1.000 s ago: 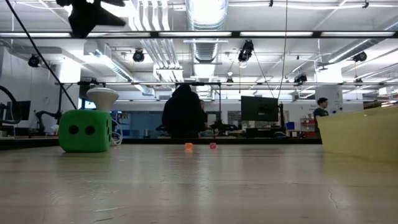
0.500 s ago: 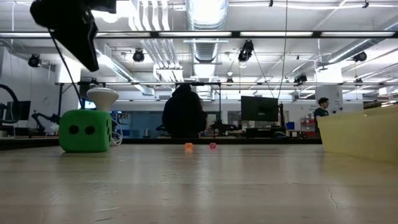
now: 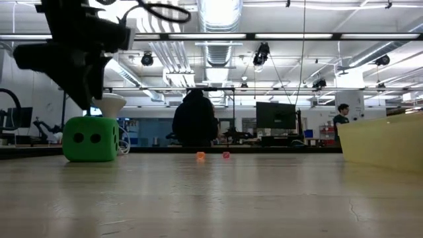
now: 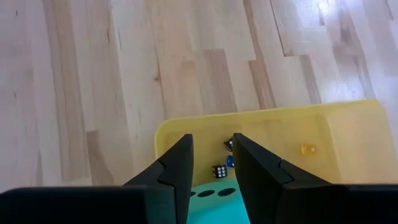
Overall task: Pick & Place Dice
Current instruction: Put the top large green dice into the yellow bin
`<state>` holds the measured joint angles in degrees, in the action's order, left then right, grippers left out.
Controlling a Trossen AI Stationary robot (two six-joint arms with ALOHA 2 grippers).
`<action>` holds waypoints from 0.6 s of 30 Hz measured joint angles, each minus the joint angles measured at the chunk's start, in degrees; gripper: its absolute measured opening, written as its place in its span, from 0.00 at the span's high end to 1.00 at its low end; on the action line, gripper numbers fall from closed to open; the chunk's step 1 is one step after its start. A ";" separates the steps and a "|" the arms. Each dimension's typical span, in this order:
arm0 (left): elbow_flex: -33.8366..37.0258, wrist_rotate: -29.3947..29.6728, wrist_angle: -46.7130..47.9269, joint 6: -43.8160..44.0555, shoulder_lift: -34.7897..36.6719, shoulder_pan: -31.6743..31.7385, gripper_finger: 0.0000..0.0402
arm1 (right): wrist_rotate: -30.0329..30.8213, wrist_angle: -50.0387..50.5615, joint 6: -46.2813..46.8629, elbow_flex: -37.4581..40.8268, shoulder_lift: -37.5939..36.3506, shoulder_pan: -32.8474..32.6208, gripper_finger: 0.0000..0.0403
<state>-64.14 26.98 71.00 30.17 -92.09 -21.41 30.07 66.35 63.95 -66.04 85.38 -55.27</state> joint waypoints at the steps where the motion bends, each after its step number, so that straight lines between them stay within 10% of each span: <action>1: 0.00 0.00 0.33 0.02 -0.80 0.02 0.34 | 0.02 -0.15 -0.17 0.12 0.00 0.00 0.74; 18: 4.83 4.21 0.25 3.89 -5.25 0.52 0.26 | 2.28 -4.82 -5.92 0.48 -0.02 0.02 0.73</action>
<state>-59.30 31.19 71.24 34.07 -97.34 -20.88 32.35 61.53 58.04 -65.56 85.36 -55.24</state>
